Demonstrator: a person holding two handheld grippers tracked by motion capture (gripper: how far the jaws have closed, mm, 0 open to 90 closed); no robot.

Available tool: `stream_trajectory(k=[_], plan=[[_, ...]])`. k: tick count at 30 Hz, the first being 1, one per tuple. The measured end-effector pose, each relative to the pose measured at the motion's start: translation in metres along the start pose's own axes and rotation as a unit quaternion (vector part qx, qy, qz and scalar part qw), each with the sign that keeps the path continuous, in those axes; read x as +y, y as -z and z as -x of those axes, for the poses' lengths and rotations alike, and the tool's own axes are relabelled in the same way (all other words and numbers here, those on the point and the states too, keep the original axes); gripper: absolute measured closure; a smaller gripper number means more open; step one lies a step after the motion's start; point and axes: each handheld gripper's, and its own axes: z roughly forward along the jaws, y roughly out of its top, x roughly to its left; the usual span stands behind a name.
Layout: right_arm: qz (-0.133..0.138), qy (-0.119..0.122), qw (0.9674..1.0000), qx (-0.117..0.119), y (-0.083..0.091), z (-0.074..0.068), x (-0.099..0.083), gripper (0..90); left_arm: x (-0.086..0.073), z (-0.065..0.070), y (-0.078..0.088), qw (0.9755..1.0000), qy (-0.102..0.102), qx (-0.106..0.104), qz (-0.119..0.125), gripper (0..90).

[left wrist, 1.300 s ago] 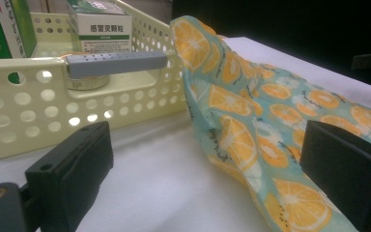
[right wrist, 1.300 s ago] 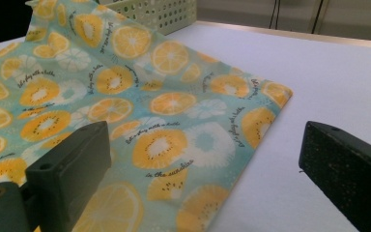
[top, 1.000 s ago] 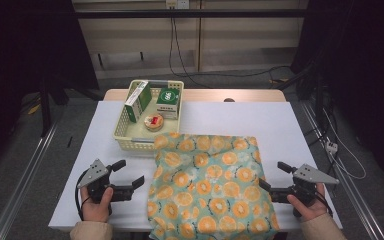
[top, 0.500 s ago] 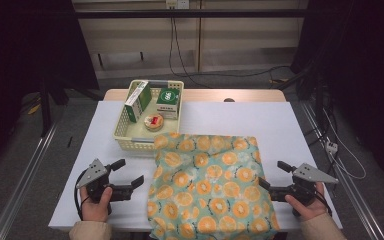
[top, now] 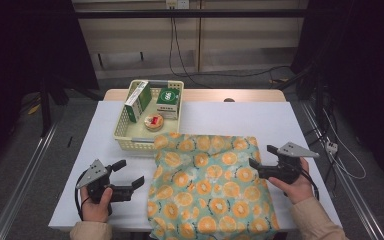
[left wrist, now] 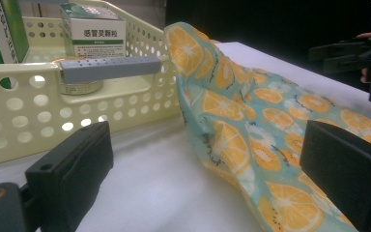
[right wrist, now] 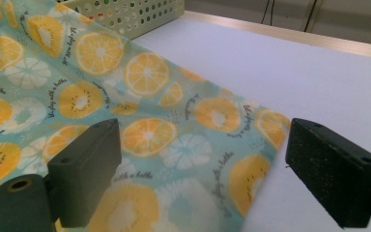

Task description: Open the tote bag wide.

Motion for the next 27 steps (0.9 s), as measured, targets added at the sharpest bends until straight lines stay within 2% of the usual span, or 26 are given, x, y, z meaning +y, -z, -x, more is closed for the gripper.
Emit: stream_trajectory(k=[1, 3, 4, 8, 11, 16, 19, 20, 22, 23, 24, 26, 27], plan=[[0.000, 0.000, 1.0000, 0.000, 0.000, 0.000, 0.000, 12.4, 0.000, 0.000, 0.000, 1.0000, 0.001, -0.001, 0.002, 4.7], [-0.005, -0.014, 0.9998, 0.014, -0.014, 0.002, 0.006, 11.3, 0.001, 0.000, 0.001, 1.0000, -0.002, -0.002, 0.004, 4.7], [-0.011, -0.017, 0.9997, 0.013, -0.018, 0.003, 0.008, 11.3, 0.001, 0.001, 0.001, 1.0000, 0.002, -0.003, 0.007, 4.7], [-0.021, -0.017, 0.9996, 0.010, -0.028, 0.007, 0.014, 11.3, 0.001, 0.001, 0.000, 1.0000, 0.000, -0.006, 0.007, 4.7], [-0.030, -0.017, 0.9993, 0.016, -0.036, 0.010, 0.021, 12.9, 0.001, 0.001, -0.001, 0.9999, -0.001, -0.010, 0.004, 4.7], [-0.039, -0.003, 0.9992, 0.009, -0.051, 0.015, 0.031, 12.5, 0.001, 0.001, -0.002, 0.9999, -0.003, -0.014, 0.003, 4.7], [-0.040, -0.010, 0.9988, 0.024, -0.062, 0.018, 0.036, 13.8, 0.001, 0.001, -0.002, 0.9999, -0.004, -0.014, 0.003, 4.7], [-0.044, -0.001, 0.9988, 0.021, -0.070, 0.018, 0.040, 13.6, 0.001, 0.001, -0.003, 0.9999, -0.002, -0.015, 0.004, 4.7], [-0.046, 0.004, 0.9987, 0.021, -0.074, 0.018, 0.043, 13.7, 0.001, 0.001, -0.002, 0.9999, -0.004, -0.014, 0.004, 4.7], [-0.050, 0.013, 0.9984, 0.023, -0.084, 0.017, 0.047, 14.6, 0.001, 0.001, -0.002, 0.9999, -0.003, -0.015, 0.004, 4.7], [-0.050, 0.013, 0.9984, 0.023, -0.084, 0.017, 0.047, 14.6, 0.001, 0.001, -0.003, 0.9999, -0.003, -0.015, 0.004, 4.7], [-0.060, 0.013, 0.9975, 0.034, -0.099, 0.016, 0.050, 18.2, 0.000, 0.002, -0.003, 0.9999, 0.001, -0.015, 0.005, 4.7], [-0.060, 0.013, 0.9975, 0.034, -0.099, 0.016, 0.050, 18.2, 0.000, 0.001, -0.003, 0.9999, 0.001, -0.016, 0.004, 4.7]])
